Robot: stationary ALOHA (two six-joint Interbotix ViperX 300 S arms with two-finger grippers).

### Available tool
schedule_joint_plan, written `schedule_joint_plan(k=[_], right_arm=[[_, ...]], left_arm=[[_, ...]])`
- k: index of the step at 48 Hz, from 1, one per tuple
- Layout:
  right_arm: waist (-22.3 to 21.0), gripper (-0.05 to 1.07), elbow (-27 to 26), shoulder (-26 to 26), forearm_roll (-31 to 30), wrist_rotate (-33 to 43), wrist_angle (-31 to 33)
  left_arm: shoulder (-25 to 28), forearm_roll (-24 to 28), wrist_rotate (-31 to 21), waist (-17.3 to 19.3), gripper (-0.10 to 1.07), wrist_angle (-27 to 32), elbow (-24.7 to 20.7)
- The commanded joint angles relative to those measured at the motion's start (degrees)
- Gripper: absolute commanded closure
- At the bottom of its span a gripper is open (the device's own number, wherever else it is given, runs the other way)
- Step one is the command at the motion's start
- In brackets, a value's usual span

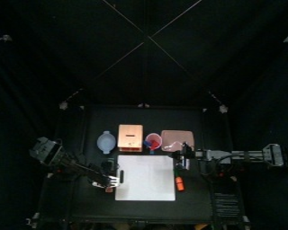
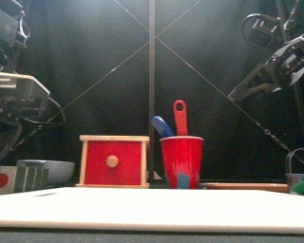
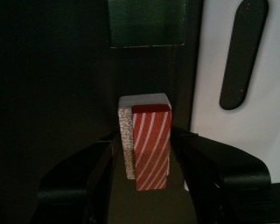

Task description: Place salmon sushi on cutting board

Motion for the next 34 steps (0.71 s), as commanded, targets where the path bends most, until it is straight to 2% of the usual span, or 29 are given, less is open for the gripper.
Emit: schedule_joint_plan(k=[1, 9, 13, 21, 24, 26, 29, 34], right_arm=[[-0.18, 0.97, -0.62, -0.18, 0.00, 0.09, 0.18], [-0.18, 0.97, -0.70, -0.18, 0.00, 0.09, 0.79], [-0.18, 0.97, -0.79, -0.18, 0.00, 0.09, 1.14], [-0.18, 0.97, -0.79, -0.18, 0.09, 0.09, 2.64], [-0.18, 0.97, -0.79, -0.18, 0.18, 0.09, 3.16], [-0.18, 0.97, -0.79, -0.18, 0.18, 0.09, 3.52], [-0.18, 0.97, -0.79, -0.44, 0.26, 0.09, 4.04], [-0.18, 0.97, -1.05, -0.53, 0.26, 0.09, 4.66]], left_arm=[[-0.44, -0.09, -0.09, 0.09, 0.19, 0.26, -0.70], [-0.70, 0.00, 0.44, 0.18, 0.30, 0.79, -0.79], [-2.02, 0.44, 1.05, 0.44, 0.32, 0.79, -2.55], [-3.78, 9.05, 2.99, 7.12, 0.33, 1.14, -10.90], [-2.37, 13.36, 5.45, 10.20, 0.33, 1.23, -14.24], [-0.97, 14.06, 6.86, 11.78, 0.33, 0.88, -15.91], [2.46, 13.54, 9.84, 14.06, 0.33, 0.53, -19.69], [8.09, 10.20, 14.85, 15.64, 0.33, 0.09, -24.87]])
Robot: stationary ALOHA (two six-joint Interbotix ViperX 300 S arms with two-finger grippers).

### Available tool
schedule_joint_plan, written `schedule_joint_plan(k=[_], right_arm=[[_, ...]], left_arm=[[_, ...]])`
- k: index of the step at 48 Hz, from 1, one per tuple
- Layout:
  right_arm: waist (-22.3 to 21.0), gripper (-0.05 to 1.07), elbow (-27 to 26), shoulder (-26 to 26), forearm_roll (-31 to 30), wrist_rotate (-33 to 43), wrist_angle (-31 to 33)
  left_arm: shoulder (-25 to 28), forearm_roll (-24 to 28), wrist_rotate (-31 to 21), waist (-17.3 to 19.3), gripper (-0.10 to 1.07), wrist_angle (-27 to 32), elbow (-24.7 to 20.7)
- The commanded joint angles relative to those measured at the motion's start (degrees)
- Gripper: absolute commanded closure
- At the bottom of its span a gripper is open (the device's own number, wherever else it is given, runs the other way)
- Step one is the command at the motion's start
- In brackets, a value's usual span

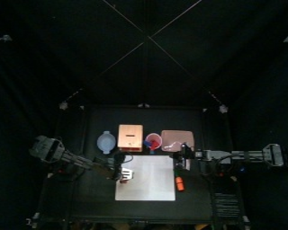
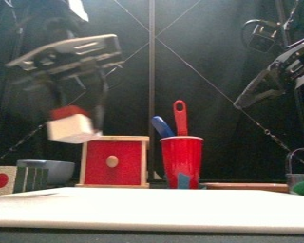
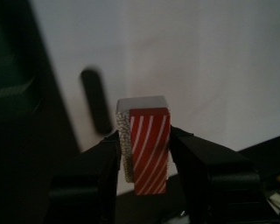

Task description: Place salmon sushi on cutting board

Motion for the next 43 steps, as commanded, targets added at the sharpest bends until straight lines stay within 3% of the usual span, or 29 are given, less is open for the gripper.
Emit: schedule_joint_plan(k=[1, 6, 11, 25, 36, 43], right_arm=[[-0.18, 0.97, -1.05, -0.26, 0.09, 0.18, 0.18], [-0.09, 0.97, -1.05, -0.26, 0.18, 0.18, 0.26], [-0.09, 0.97, -0.88, -0.26, 0.18, 0.09, 0.35], [-0.18, 0.97, -0.70, -0.26, 0.26, 0.09, 1.67], [-0.18, 0.97, -0.70, -0.26, 0.35, 0.18, 2.72], [-0.09, 0.97, -0.62, -0.35, 0.09, 0.09, 4.13]], left_arm=[[3.60, -2.55, 3.25, 0.97, 0.33, -0.53, -5.71], [9.14, -6.59, 8.00, 1.32, 0.33, -0.26, -11.16], [12.83, -9.58, 9.05, 0.88, 0.32, 0.00, -15.21], [14.94, -8.61, 8.53, 0.88, 0.26, 0.44, -17.05], [14.24, -7.03, 9.14, 1.32, 0.00, 1.76, -17.14], [11.60, -5.10, 12.04, 1.49, -0.03, 4.57, -17.49]])
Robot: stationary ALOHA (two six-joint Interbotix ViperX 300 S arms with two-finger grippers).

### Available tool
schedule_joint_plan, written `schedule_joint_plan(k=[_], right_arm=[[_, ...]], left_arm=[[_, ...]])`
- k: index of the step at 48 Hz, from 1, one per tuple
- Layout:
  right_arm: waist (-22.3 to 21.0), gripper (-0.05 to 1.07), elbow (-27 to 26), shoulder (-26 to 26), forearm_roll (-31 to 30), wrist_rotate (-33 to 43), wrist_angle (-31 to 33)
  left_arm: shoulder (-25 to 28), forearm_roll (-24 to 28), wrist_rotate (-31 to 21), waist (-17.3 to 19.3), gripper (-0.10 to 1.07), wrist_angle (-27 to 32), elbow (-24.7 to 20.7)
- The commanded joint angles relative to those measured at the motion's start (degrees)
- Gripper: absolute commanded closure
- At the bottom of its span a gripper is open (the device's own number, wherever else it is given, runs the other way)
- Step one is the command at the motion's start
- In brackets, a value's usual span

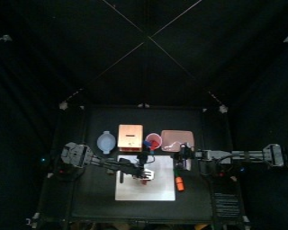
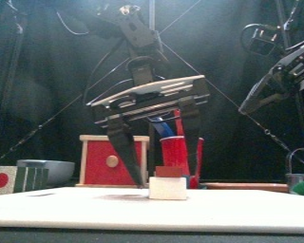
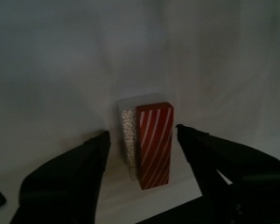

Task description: Place salmon sushi on cutting board

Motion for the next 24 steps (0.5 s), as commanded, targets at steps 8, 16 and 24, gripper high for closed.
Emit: schedule_joint_plan(k=[8, 16, 24], right_arm=[[-2.02, 0.97, -1.05, -1.41, -0.26, -0.09, 1.32], [-4.22, 0.97, -1.23, -5.27, -0.26, -0.09, 0.18], [-3.87, 0.97, -1.76, -9.14, 0.18, 0.00, -0.88]], left_arm=[[-12.30, 2.81, 14.50, 0.88, -0.03, 1.23, -0.26], [-20.30, 4.83, 30.23, 2.02, -0.03, -1.58, 5.36], [-27.69, 7.38, 47.37, 3.08, -0.03, -17.58, 15.21]])
